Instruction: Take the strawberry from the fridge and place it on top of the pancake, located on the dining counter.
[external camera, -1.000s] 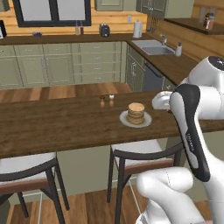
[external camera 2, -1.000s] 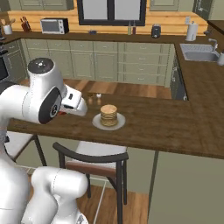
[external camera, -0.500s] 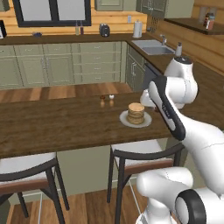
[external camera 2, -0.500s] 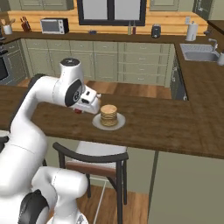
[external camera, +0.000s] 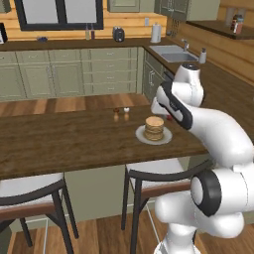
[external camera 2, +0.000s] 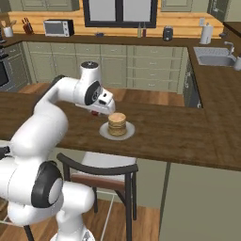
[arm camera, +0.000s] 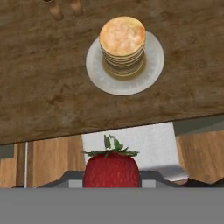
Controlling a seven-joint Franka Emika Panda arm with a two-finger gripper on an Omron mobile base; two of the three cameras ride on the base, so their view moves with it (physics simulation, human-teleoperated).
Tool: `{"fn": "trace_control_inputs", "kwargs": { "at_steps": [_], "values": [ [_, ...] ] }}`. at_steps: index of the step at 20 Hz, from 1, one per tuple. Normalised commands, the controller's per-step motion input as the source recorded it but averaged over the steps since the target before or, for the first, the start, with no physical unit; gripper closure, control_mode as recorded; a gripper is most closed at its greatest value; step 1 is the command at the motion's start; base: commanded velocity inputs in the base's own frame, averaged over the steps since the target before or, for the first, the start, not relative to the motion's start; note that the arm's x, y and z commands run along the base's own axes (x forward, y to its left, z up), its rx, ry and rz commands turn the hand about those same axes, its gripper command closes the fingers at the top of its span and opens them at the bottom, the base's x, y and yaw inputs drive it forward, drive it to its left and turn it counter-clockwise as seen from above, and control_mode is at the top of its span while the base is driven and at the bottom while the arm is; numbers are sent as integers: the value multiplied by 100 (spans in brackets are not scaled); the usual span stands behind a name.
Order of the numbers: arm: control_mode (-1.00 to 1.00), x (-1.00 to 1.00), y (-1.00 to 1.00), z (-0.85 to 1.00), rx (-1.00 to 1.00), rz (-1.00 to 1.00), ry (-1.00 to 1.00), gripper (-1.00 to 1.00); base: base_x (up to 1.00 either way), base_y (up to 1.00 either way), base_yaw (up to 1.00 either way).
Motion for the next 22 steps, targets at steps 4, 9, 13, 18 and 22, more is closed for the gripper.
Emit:
{"fn": "trace_control_inputs", "kwargs": {
  "at_steps": [4, 9, 13, 18, 22],
  "values": [
    [-100, 83, -22, -34, 0, 0, 3, 100, 0, 0, 0],
    [-100, 70, -19, -42, 0, 0, 1, 100, 0, 0, 0],
    [-100, 58, -12, -49, 0, 0, 0, 100, 0, 0, 0],
    [-100, 57, -10, -32, 0, 0, 0, 100, 0, 0, 0],
    [-100, 38, -4, -36, 0, 0, 0, 100, 0, 0, 0]
  ]
}}
